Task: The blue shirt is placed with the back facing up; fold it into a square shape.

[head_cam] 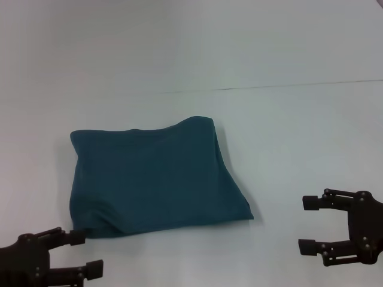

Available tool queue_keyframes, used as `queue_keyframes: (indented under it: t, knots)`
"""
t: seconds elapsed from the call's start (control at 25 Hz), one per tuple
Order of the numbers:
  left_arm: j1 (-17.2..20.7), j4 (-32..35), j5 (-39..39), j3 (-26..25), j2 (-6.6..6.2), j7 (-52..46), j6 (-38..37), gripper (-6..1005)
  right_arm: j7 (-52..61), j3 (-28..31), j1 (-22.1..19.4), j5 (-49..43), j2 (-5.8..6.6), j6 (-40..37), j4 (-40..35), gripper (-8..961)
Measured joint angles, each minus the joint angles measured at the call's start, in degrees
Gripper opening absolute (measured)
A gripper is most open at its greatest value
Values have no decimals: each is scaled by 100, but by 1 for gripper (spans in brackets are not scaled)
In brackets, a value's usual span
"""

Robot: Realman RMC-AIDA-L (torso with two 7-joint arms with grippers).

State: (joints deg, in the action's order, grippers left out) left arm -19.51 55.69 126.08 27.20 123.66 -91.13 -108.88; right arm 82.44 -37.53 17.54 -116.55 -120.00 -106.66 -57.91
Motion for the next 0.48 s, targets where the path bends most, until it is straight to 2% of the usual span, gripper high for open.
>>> queue_keyframes:
  t: [0.48]
  knots:
    - [-9,-58,5,55,0,-2,-11,952,-53,0,-2,0,12,32,125,936]
